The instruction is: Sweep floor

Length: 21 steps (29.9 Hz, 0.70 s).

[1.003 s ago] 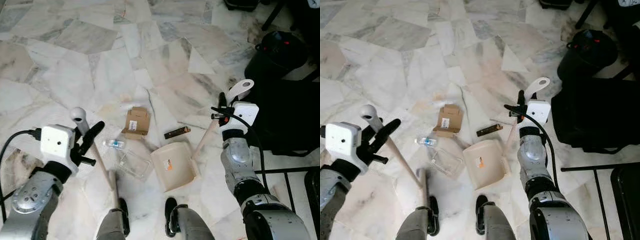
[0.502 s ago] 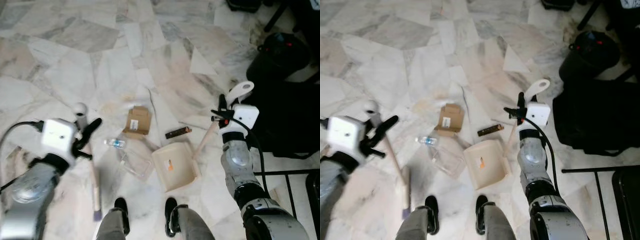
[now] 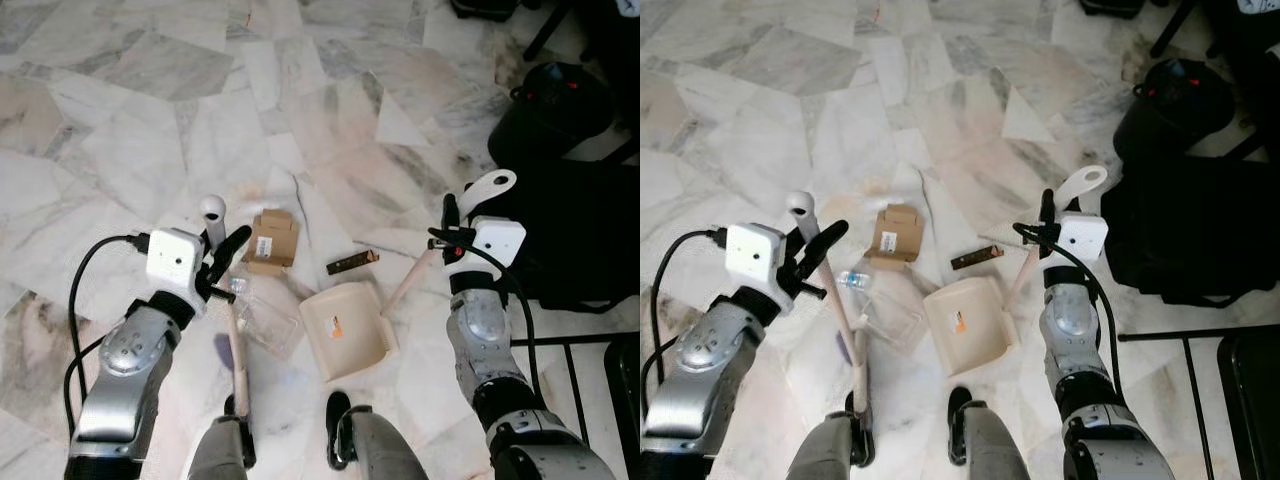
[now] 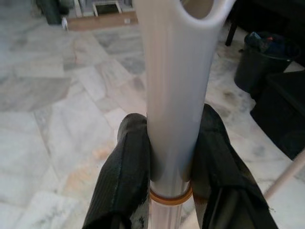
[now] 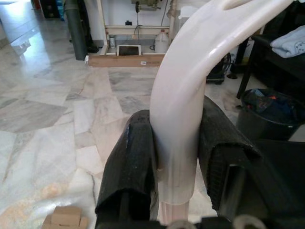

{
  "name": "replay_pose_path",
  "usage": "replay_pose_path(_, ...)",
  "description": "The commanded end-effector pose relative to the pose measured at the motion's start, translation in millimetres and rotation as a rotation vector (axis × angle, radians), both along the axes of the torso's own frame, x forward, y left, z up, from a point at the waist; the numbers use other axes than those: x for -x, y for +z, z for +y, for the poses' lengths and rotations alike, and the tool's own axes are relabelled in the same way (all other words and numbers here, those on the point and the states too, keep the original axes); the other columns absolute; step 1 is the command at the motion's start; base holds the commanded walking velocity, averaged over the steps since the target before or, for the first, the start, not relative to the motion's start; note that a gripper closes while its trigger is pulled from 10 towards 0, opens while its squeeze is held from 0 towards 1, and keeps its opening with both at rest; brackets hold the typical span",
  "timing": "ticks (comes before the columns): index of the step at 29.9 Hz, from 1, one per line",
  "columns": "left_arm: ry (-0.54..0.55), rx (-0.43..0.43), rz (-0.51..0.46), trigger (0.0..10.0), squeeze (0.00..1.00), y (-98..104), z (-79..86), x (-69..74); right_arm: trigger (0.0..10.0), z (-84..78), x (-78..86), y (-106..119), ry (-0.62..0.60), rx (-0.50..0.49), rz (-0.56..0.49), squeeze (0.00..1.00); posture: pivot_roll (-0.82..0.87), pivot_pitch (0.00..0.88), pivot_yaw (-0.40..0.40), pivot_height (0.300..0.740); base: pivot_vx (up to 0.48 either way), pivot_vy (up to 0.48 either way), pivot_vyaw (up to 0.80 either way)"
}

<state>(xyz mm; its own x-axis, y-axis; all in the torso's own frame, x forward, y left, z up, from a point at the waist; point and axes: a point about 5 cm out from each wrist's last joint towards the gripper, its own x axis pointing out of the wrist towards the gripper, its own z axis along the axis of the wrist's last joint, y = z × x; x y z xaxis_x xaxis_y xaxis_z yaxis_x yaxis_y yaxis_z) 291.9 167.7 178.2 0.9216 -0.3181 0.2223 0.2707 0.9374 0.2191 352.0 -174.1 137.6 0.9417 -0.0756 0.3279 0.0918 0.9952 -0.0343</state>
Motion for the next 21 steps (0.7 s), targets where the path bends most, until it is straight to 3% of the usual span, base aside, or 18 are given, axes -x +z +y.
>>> replay_pose_path(1, 0.02, -0.03, -0.025, 10.0, 0.0, -3, 0.0, 2.3, 10.0, -6.9, 10.2, -33, -0.024, 0.0, 0.151, 0.0, -0.01, 0.473, -0.097, 0.74, 0.0, 0.0, 0.0)
replay_pose_path(13, -0.075, -0.034, -0.012, 10.0, 0.0, -8, -10.8, -0.4, 10.0, -9.0, 12.1, -34, -0.026, 0.003, 0.153, 0.0, -0.02, 0.476, -0.097, 0.74, 0.0, 0.0, 0.0)
replay_pose_path(16, -0.118, 0.018, 0.021, 10.0, 0.0, -9, -15.8, -0.9, 10.0, -9.4, 12.6, -34, -0.028, 0.005, 0.154, 0.0, -0.02, 0.476, -0.098, 0.74, 0.0, 0.0, 0.0)
replay_pose_path(17, -0.181, 0.079, 0.066, 10.0, 0.0, -9, -22.5, -0.6, 10.0, -8.6, 12.9, -34, -0.028, 0.01, 0.153, 0.0, -0.01, 0.475, -0.096, 0.74, 0.0, 0.0, 0.0)
replay_pose_path(21, -0.226, 0.111, 0.088, 10.0, 0.0, -8, -25.2, 0.0, 10.0, -5.4, 14.2, -34, -0.024, 0.008, 0.15, 0.0, 0.0, 0.471, -0.092, 0.74, 0.0, 0.0, 0.0)
